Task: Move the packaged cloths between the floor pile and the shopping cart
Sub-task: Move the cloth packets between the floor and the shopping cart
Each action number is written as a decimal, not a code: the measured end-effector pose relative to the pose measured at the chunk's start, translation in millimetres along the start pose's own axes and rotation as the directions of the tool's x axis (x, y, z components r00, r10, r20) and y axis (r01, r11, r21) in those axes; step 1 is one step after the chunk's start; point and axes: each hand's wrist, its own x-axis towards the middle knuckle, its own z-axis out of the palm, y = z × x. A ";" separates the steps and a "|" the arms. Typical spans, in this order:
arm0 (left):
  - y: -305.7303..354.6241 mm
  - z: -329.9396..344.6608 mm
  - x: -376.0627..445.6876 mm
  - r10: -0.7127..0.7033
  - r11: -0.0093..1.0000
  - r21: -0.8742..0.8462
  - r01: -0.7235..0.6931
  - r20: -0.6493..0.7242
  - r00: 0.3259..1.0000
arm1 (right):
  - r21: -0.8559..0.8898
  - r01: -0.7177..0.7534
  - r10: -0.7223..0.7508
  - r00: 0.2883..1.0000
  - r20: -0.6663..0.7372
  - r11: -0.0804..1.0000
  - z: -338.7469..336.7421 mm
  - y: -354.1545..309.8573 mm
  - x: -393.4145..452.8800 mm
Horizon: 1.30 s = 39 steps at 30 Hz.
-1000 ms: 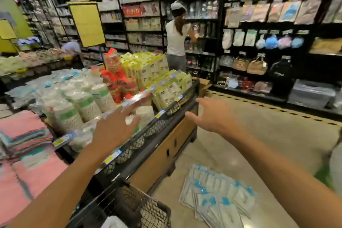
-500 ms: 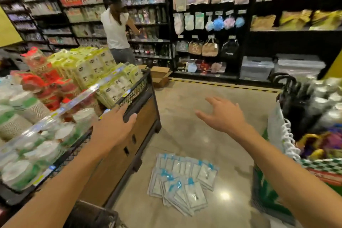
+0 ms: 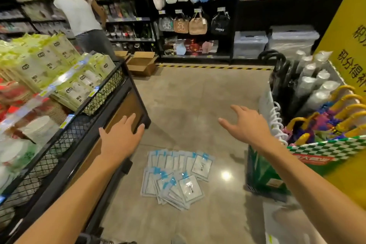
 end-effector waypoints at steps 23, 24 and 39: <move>18.2 188.2 161.9 0.094 0.994 0.055 -0.098 0.086 0.992 | -0.035 -0.152 0.155 0.970 0.186 0.988 137.9 42.5 135.1; 17.5 198.1 165.3 0.098 0.993 0.058 -0.103 0.080 0.992 | -0.034 -0.141 0.145 0.968 0.203 0.989 147.1 46.0 144.5; 15.5 443.2 204.4 -0.051 0.956 0.290 -0.042 0.307 0.950 | -0.227 0.157 -0.052 0.911 0.409 0.961 392.1 124.7 264.1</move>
